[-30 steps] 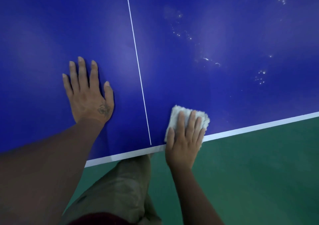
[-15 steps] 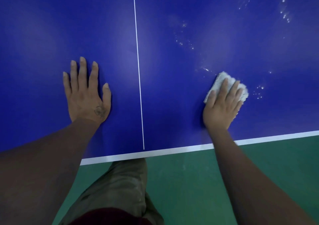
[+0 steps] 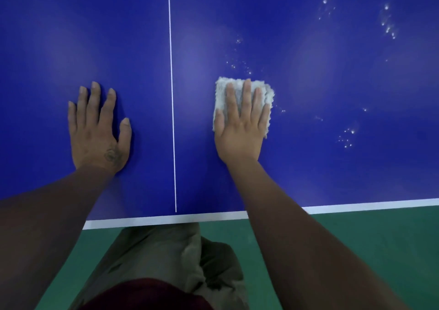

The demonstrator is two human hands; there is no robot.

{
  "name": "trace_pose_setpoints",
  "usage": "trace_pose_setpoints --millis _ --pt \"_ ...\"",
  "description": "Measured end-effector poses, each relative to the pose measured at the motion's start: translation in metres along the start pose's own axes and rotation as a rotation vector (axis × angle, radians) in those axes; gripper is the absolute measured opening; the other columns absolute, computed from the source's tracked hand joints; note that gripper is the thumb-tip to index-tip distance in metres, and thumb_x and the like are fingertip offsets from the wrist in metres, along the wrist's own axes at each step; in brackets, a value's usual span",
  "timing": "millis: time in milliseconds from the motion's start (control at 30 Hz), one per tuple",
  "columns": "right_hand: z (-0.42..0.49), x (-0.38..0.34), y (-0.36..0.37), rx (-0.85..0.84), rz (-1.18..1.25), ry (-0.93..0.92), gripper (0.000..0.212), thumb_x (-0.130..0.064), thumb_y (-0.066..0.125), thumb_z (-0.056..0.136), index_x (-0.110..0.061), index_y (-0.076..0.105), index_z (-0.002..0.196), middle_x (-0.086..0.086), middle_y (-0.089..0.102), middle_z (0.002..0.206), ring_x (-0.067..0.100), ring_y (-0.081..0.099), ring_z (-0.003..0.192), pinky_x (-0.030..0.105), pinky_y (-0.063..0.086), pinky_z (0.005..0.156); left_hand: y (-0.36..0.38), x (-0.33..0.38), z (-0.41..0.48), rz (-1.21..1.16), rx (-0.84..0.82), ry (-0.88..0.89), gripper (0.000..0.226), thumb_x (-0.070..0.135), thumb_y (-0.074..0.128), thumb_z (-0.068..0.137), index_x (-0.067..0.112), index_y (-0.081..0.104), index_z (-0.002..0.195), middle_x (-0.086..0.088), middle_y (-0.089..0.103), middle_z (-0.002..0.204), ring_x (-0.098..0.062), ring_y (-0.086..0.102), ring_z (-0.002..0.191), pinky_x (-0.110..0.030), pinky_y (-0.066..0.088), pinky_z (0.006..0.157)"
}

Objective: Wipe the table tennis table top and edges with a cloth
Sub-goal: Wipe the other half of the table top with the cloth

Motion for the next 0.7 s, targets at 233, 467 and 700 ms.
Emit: trace_pose_setpoints --millis 233,467,700 --pt "-0.111 0.021 0.005 -0.048 0.051 -0.106 0.061 -0.045 0.034 0.115 -0.027 0.02 0.172 0.007 0.008 0.18 0.033 0.004 0.167 0.061 0.014 0.132 0.002 0.019 -0.006 0.044 -0.025 -0.085 0.066 0.042 0.029 0.113 0.011 0.022 0.17 -0.013 0.012 0.18 -0.036 0.005 0.167 -0.057 0.003 0.134" --pt "-0.16 0.097 -0.009 -0.132 -0.035 -0.061 0.062 -0.049 0.03 0.114 -0.028 0.02 0.171 0.008 0.009 0.18 0.035 0.008 0.166 0.063 0.019 0.13 0.03 0.154 -0.066 0.027 -0.116 -0.232 0.075 0.048 0.022 0.113 0.005 0.004 0.172 -0.013 -0.001 0.181 -0.033 -0.004 0.167 -0.057 0.003 0.135" --pt "0.009 0.106 -0.026 -0.047 -0.033 0.066 0.065 -0.05 0.02 0.112 -0.029 0.011 0.173 0.007 0.002 0.181 0.031 0.002 0.167 0.056 0.003 0.134 0.044 0.165 -0.073 0.059 -0.083 -0.2 0.076 0.053 0.022 0.112 0.011 0.004 0.173 -0.01 0.0 0.181 -0.031 -0.003 0.167 -0.055 0.003 0.135"
Point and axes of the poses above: each hand's wrist, its own z-axis towards the middle knuckle, its own y-axis out of the palm, x = y × z, the point moved 2 cm from there along z, towards the middle knuckle
